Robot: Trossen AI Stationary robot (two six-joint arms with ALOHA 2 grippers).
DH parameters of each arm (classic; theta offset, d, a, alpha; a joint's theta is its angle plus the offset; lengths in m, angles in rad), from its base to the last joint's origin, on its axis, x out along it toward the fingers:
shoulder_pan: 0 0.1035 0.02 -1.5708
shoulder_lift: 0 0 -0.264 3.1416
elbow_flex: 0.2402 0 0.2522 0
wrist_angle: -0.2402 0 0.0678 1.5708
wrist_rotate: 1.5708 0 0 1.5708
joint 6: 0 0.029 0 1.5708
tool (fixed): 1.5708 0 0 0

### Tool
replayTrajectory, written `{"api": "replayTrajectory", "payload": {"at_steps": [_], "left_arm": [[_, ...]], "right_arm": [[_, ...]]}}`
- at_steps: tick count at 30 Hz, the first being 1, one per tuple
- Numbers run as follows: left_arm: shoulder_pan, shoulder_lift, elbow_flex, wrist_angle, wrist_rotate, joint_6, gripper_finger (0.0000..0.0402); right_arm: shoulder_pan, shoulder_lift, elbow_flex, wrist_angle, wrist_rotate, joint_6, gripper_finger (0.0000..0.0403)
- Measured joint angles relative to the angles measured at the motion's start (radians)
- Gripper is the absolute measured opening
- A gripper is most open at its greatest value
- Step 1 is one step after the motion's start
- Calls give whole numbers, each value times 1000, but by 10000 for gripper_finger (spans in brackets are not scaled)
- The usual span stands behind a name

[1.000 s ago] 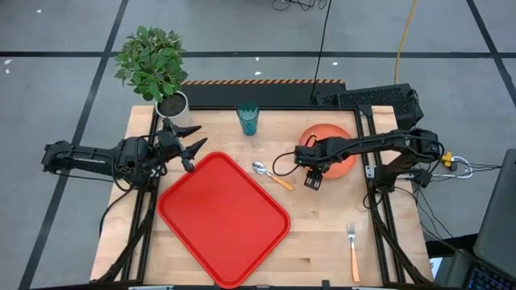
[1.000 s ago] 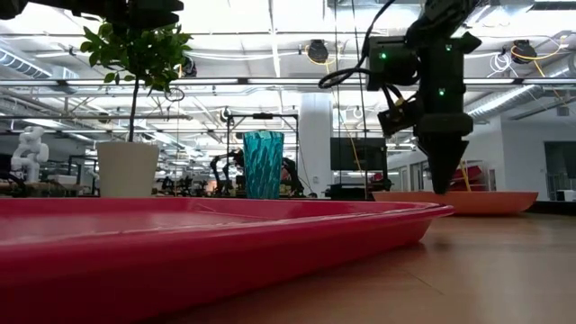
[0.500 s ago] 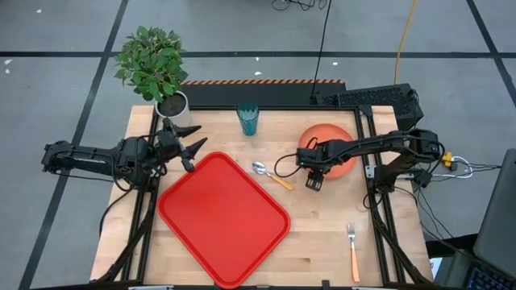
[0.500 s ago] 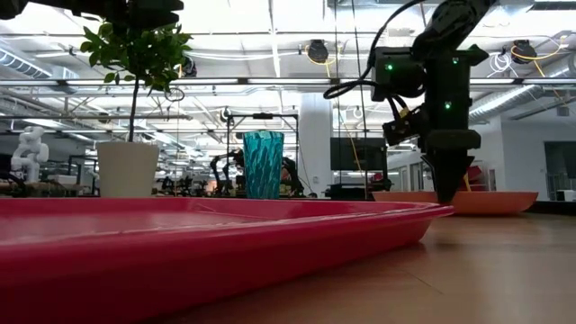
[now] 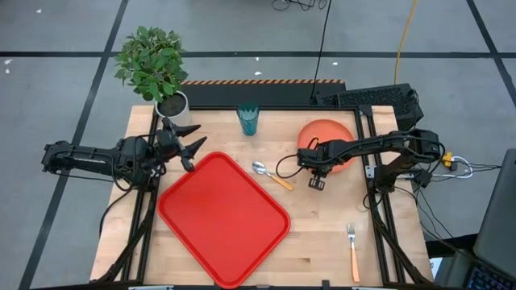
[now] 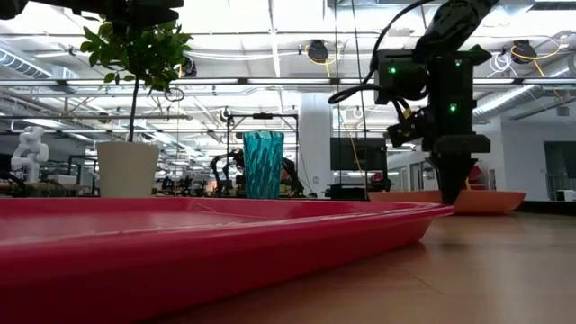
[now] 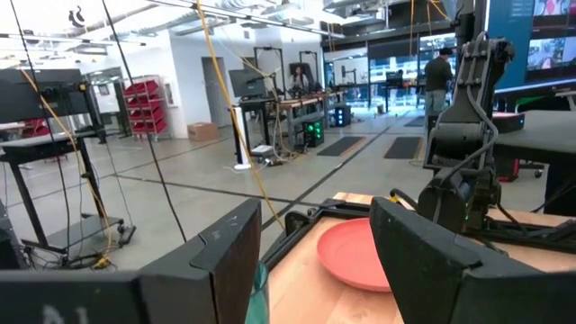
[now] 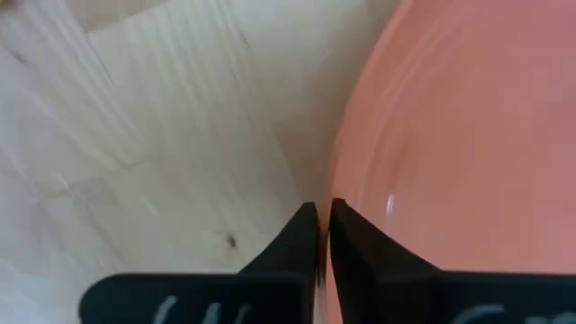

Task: Pick and place plate/cup/fork/spoon on tray
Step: Put the orange plate on the red tray

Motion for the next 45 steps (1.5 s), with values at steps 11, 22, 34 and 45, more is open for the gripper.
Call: {"api": "replayTrajectory", "payload": {"at_steps": [11, 22, 34, 45], "left_arm": [[0, 0, 0, 0, 0, 1, 214], [0, 0, 0, 0, 0, 1, 214], [0, 0, 0, -1, 0, 2, 214], [2, 0, 0, 0, -5, 2, 214]], "right_arm": [[1, 0, 14, -57, -8, 0, 1], [11, 2, 209, -189, 28, -47, 1], [98, 2, 398, -279, 62, -22, 1], [267, 99, 513, -415, 116, -50, 1]]}}
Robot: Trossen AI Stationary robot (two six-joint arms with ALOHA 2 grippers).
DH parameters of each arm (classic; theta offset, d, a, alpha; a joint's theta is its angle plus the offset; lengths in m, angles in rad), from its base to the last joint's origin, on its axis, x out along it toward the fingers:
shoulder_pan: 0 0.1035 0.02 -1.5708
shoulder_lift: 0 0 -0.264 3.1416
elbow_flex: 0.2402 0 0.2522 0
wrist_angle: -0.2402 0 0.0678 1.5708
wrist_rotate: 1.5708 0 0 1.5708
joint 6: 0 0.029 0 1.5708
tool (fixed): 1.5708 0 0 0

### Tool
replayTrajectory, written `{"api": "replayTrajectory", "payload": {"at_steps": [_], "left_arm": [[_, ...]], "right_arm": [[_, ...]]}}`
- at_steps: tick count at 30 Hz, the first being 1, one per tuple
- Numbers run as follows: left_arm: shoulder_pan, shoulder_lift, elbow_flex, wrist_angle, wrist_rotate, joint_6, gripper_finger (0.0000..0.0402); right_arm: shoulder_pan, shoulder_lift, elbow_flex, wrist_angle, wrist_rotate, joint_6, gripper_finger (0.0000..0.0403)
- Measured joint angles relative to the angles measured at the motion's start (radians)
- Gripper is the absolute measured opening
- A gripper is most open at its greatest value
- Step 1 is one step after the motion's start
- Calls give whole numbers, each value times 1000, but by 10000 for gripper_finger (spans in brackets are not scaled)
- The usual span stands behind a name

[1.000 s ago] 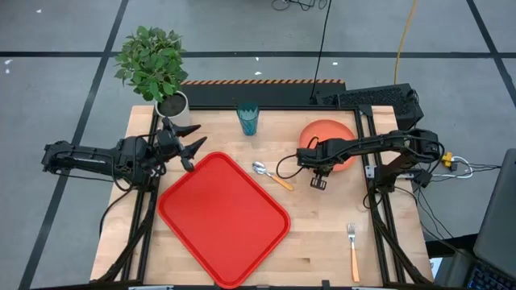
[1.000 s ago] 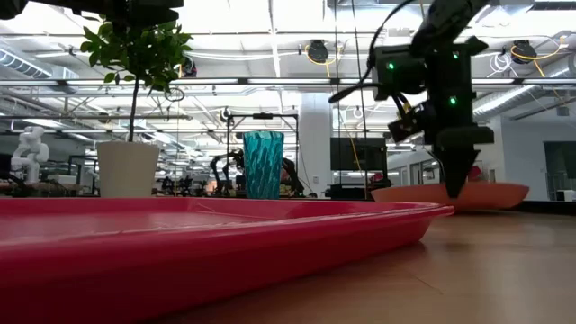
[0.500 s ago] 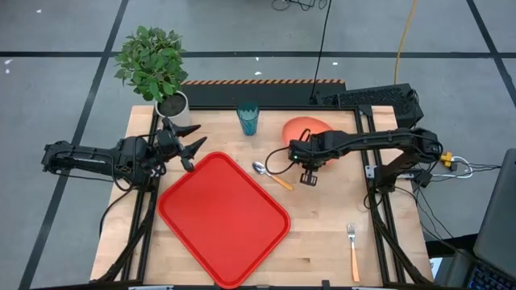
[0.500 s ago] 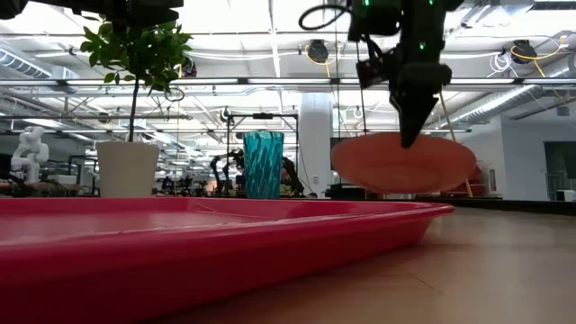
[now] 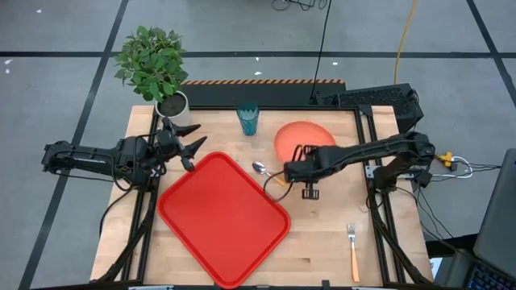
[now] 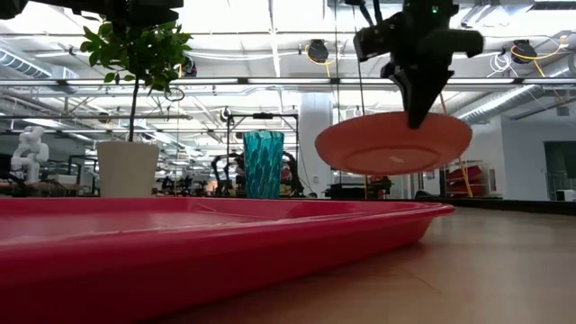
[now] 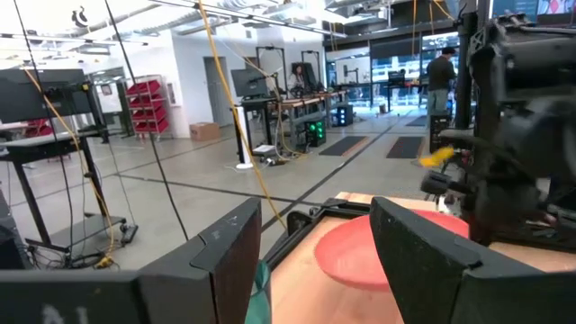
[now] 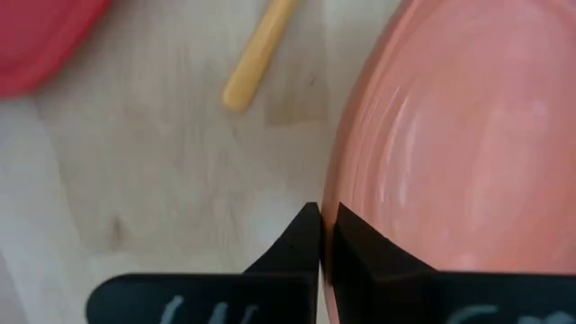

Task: Pick and place plate/cup/fork/spoon on tray
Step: Put the orange plate on the red tray

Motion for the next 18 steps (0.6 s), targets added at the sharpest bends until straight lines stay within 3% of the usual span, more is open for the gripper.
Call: {"api": "replayTrajectory", "payload": {"at_steps": [6, 12, 18], "left_arm": [[0, 0, 0, 1, 0, -1, 214], [0, 0, 0, 3, -2, 18, 214], [0, 0, 0, 3, -27, 31, 214]], "right_arm": [[77, 165, 201, -123, 2, -27, 0], [133, 277, 416, -126, 25, -79, 0], [168, 359, 547, -106, 25, -91, 0]]}}
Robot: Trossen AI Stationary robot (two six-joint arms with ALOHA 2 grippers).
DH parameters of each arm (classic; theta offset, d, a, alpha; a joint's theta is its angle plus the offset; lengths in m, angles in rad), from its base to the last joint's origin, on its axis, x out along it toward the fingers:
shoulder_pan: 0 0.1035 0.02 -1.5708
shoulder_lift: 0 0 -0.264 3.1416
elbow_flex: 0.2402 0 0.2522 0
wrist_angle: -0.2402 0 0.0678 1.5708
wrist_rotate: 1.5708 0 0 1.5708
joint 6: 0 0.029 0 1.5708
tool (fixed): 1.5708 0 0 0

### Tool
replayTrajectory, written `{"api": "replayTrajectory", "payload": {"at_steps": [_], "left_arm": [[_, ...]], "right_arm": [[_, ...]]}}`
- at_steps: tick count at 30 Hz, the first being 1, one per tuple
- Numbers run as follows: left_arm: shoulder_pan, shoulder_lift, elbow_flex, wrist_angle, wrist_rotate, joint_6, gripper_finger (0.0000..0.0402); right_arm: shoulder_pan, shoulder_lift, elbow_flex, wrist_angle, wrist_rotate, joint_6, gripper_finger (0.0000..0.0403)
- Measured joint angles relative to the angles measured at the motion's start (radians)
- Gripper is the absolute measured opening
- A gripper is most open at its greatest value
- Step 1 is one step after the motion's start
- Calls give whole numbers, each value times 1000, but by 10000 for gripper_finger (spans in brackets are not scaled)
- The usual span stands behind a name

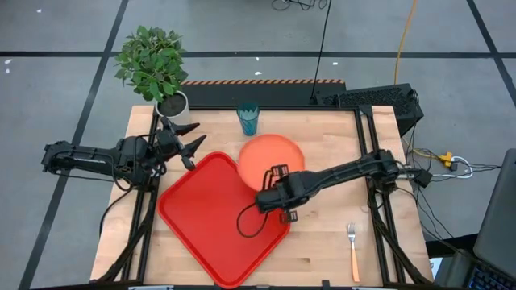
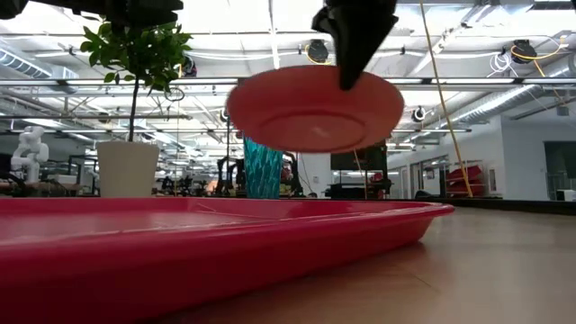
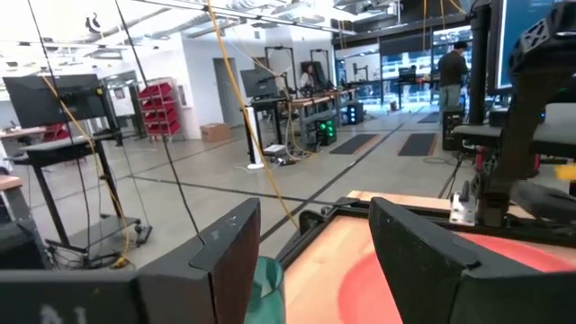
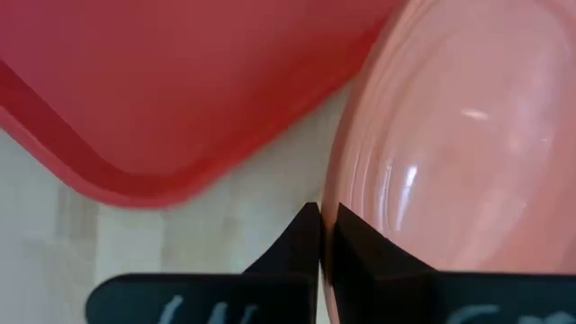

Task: Pick and place plate/cup/fork/spoon on tray
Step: Put the orange plate on the red tray

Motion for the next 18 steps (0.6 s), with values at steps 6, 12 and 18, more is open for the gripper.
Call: {"api": "replayTrajectory", "payload": {"at_steps": [6, 12, 18], "left_arm": [[0, 0, 0, -4, 0, -27, 214], [-2, 0, 0, -60, 1, -56, 214], [-2, 0, 0, -85, 5, -93, 214]], "right_arm": [[30, 79, 12, 131, -57, -30, 0], [49, 141, 49, 253, -83, -22, 0], [74, 204, 161, 331, -82, -61, 0]]}}
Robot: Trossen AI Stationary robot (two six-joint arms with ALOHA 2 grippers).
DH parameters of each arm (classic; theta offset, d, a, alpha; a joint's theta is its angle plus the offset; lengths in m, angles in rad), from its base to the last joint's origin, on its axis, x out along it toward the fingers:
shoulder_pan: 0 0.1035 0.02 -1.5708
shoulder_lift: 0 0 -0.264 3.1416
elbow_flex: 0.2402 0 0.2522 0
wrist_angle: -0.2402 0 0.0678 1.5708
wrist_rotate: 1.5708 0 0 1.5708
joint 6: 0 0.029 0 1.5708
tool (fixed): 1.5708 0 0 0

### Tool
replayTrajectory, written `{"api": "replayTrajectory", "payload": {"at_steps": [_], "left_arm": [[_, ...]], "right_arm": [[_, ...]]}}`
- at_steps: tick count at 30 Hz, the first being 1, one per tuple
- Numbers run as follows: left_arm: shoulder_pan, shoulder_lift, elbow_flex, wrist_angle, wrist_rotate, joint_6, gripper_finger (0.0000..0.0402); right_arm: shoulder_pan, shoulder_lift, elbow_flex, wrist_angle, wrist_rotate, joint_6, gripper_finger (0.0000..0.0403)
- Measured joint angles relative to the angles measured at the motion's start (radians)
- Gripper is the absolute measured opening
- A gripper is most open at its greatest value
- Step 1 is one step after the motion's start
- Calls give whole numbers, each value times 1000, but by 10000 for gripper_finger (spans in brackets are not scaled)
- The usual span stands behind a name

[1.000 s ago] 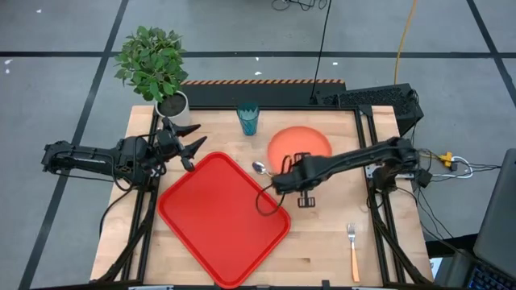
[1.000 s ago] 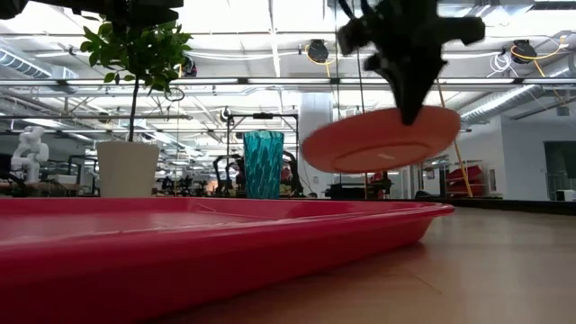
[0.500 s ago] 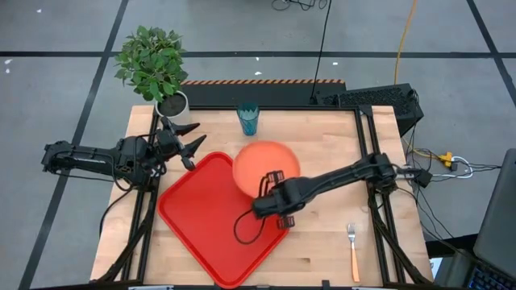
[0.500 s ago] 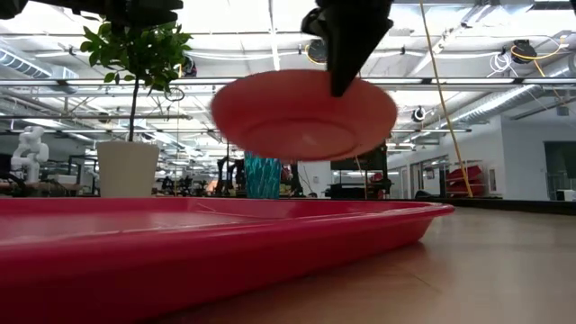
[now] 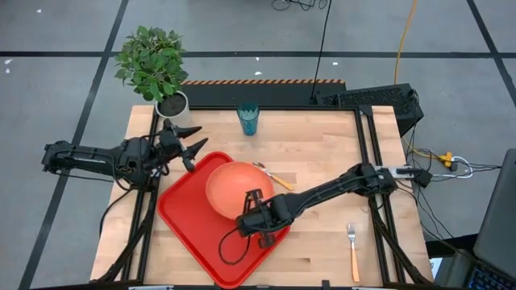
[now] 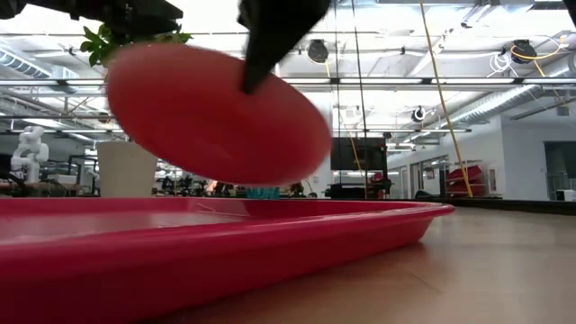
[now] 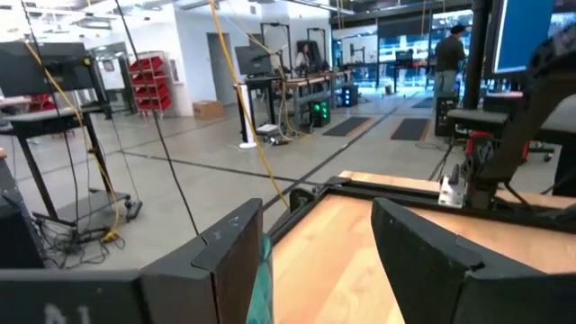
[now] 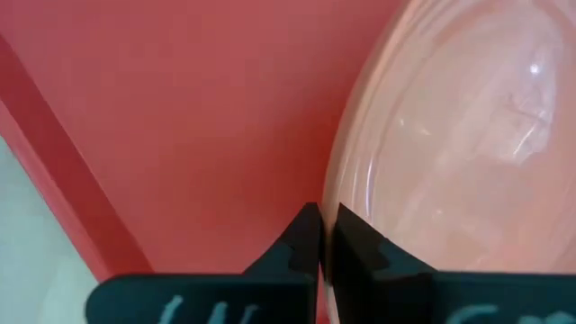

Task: Pick and place plate/cup/fork/spoon on tray
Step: Put the orange plate on the red tray

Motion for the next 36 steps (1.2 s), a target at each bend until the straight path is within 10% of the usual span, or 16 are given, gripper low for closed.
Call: {"api": "replayTrajectory", "payload": {"at_steps": [36], "left_arm": [[-7, 0, 0, -39, 62, -105, 214]], "right_arm": [[21, 100, -99, 131, -92, -728, 0]]}}
